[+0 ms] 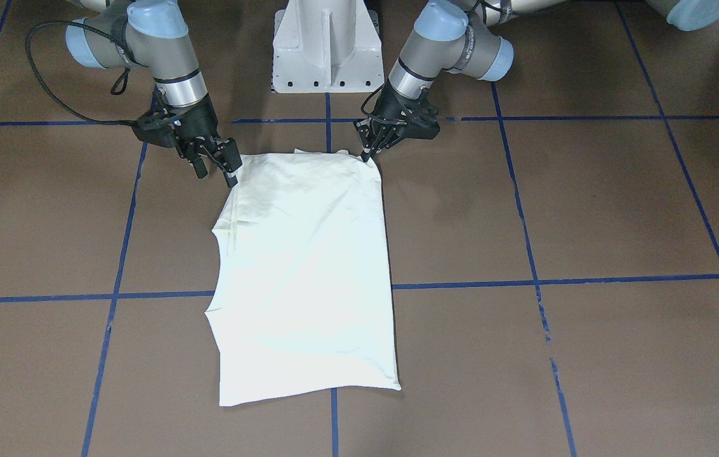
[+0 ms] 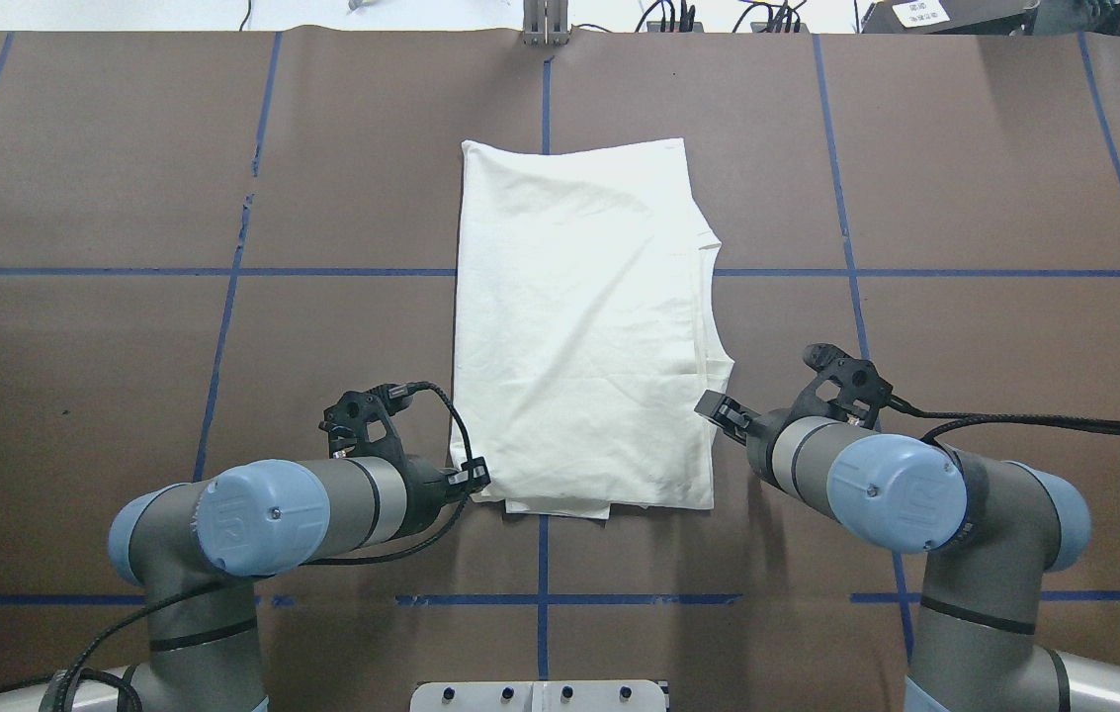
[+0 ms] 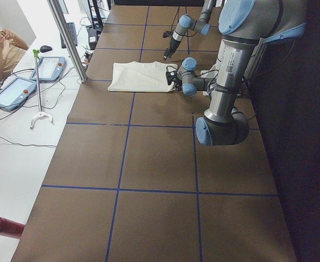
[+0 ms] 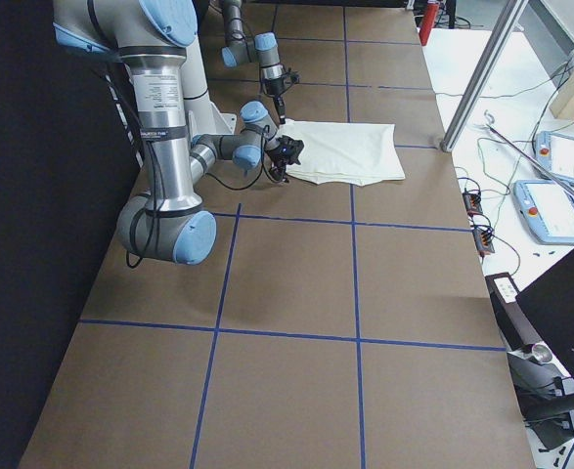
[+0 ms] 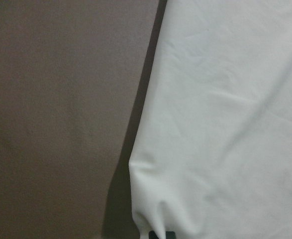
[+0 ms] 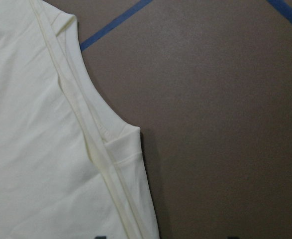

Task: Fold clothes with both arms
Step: 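Raise the right gripper off the shirt corner while the left holds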

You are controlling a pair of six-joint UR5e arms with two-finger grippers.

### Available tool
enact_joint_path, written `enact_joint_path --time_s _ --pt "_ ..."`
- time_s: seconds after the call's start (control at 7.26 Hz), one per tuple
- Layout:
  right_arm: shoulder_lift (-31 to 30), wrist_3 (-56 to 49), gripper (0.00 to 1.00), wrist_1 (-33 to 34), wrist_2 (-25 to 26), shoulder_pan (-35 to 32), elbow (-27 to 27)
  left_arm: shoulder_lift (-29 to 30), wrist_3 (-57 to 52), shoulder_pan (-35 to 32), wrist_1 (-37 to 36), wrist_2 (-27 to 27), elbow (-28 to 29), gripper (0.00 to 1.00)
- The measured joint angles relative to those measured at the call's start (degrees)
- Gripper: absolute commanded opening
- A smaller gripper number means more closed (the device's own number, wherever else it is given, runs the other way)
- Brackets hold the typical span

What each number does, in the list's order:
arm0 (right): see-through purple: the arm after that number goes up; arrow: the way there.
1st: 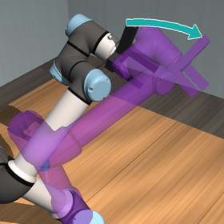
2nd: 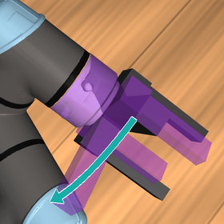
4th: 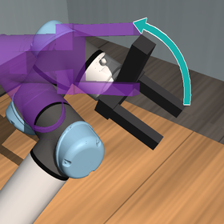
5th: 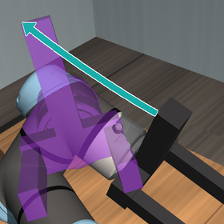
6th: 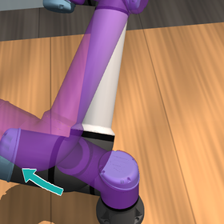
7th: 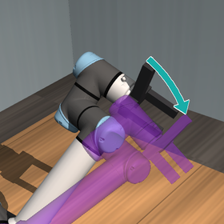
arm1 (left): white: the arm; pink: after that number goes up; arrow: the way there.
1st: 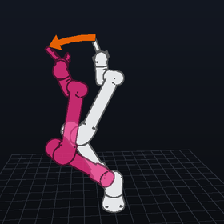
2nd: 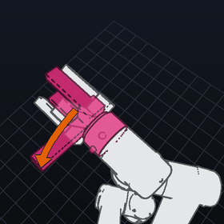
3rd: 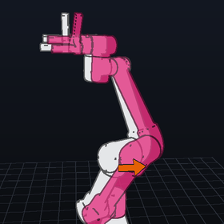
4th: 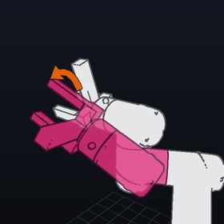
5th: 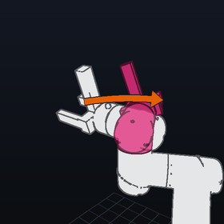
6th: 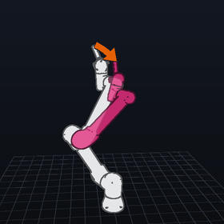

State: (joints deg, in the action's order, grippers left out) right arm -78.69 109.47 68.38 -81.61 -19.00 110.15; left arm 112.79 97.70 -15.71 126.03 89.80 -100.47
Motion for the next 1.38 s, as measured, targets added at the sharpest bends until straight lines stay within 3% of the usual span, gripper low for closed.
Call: enact_joint_path --time_s 0.83,1.38 --pt "2.82 2.27 0.82 7.16 1.06 3.43 -0.89 0.15 0.03 0.05 0.23 0.16 -0.25 0.0" --pt "3.87 -1.67 0.81 8.39 2.52 1.62 -1.67 0.07 0.29 0.02 0.5 0.3 -0.2 0.0"
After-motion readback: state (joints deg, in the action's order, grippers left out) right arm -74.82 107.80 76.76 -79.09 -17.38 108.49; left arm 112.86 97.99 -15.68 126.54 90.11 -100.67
